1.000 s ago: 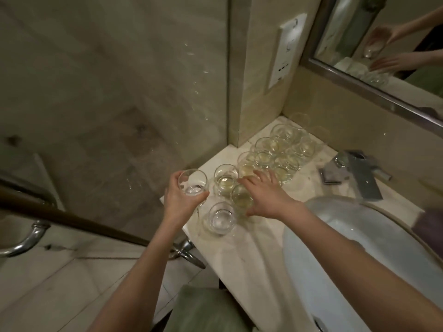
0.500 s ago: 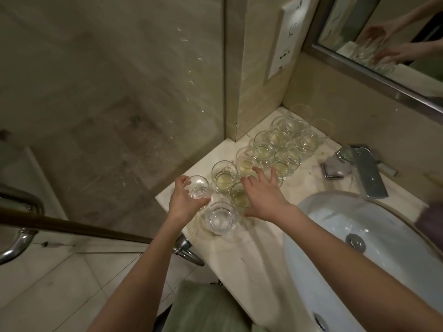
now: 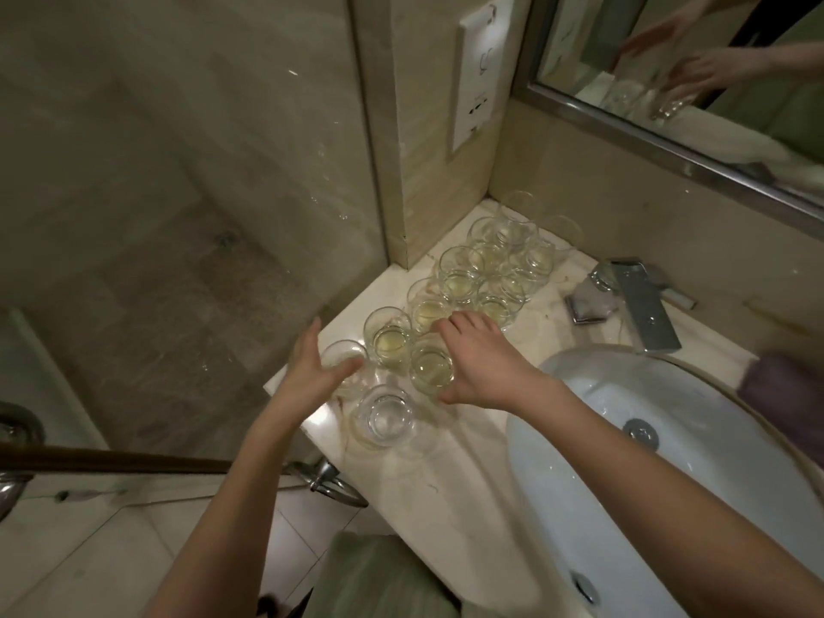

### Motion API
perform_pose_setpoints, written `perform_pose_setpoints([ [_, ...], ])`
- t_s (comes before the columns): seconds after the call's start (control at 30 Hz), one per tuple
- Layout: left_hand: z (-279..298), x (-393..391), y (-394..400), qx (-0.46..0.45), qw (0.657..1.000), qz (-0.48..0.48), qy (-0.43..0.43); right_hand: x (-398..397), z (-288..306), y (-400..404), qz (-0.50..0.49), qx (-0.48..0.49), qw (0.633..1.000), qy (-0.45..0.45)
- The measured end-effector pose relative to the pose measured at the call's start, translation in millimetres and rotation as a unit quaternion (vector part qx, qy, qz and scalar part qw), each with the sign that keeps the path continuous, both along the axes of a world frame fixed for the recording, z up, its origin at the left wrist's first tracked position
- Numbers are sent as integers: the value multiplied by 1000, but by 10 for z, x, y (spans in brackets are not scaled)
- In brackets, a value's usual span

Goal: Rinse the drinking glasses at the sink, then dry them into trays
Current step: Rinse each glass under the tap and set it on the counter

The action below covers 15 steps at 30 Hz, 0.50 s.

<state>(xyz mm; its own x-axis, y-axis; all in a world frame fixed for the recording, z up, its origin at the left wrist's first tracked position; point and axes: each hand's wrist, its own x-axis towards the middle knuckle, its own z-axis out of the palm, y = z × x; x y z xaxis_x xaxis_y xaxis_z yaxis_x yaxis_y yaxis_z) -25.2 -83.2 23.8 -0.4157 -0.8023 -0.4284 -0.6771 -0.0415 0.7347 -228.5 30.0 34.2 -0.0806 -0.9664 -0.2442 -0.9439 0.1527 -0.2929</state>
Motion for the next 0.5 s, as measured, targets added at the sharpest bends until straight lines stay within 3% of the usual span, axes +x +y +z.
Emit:
perform_pose_setpoints([
  [0.1, 348, -292, 132, -105, 991, -71, 40, -101, 223, 222, -80, -14, 987, -137],
  [0.2, 481, -721, 377, -77, 968, -232, 58, -212, 365, 527, -186, -25, 947, -261],
  [0.3, 367, -1082, 630, -20, 943, -327, 52, -345, 330, 828, -255, -32, 920, -295],
  [0.5, -48, -1699, 1082, 73, 918, -386, 55, -691, -47, 1419, -362, -25, 874, -324],
])
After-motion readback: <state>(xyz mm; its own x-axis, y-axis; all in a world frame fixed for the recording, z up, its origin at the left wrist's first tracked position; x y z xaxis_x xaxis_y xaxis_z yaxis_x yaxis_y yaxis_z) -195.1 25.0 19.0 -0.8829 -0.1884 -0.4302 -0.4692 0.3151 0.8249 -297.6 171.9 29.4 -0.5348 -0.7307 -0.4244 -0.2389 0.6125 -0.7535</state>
